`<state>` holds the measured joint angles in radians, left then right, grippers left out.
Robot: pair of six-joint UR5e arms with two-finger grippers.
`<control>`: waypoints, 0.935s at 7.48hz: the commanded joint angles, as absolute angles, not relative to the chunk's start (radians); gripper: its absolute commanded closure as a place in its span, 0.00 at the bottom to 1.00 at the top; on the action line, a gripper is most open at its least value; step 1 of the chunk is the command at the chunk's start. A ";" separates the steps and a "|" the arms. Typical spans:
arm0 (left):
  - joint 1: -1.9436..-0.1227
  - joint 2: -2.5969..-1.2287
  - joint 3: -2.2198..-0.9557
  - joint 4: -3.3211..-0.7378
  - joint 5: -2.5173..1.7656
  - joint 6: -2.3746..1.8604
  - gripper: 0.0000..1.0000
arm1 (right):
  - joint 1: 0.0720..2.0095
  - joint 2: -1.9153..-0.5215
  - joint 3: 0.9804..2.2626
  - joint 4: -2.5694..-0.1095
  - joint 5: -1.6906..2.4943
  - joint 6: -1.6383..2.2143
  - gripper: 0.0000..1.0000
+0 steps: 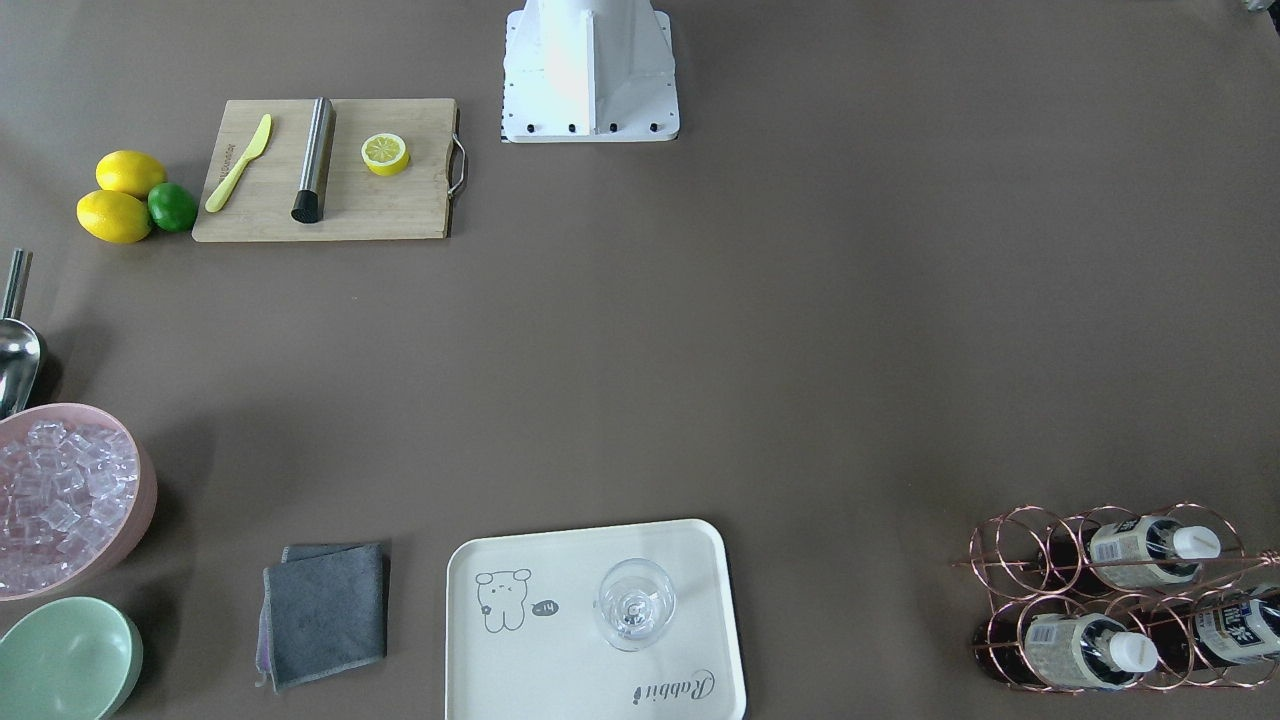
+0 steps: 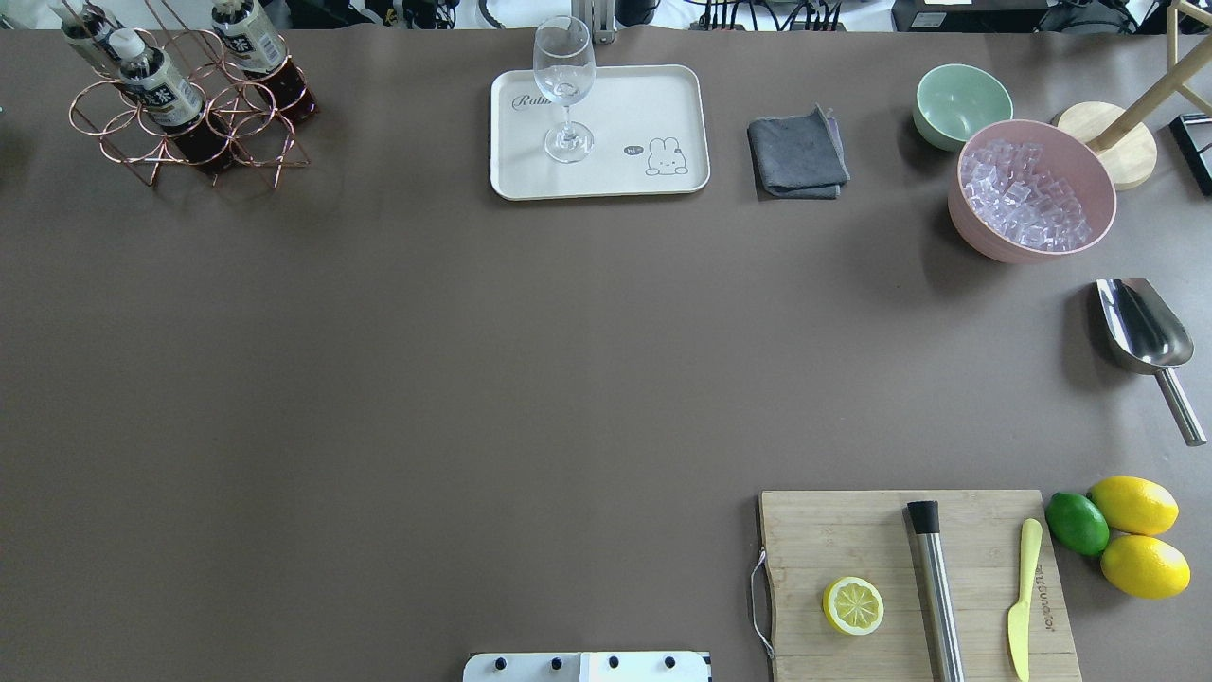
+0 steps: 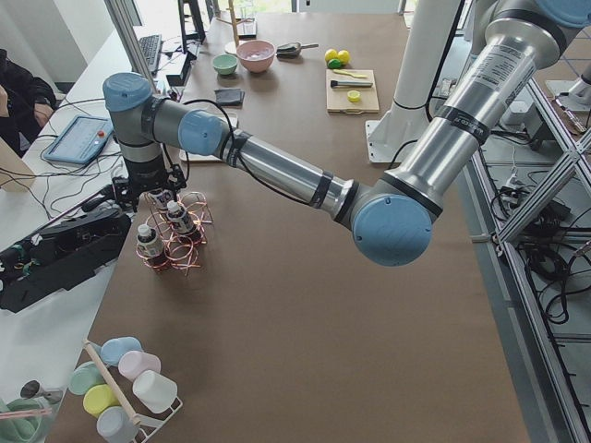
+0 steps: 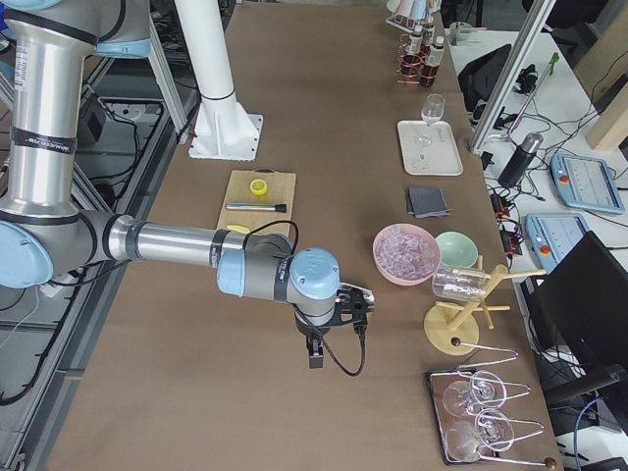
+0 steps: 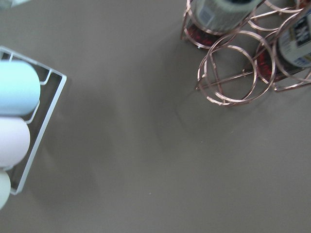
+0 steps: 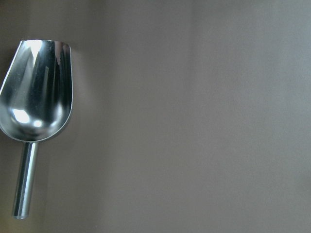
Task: Take tea from basket to plate
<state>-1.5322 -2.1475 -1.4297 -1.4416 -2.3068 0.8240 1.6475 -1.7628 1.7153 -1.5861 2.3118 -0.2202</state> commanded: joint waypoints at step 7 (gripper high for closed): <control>-1.387 -2.349 -1.190 -1.609 -2.273 1.003 0.02 | 1.647 -1.761 1.743 -1.586 2.315 -0.215 0.00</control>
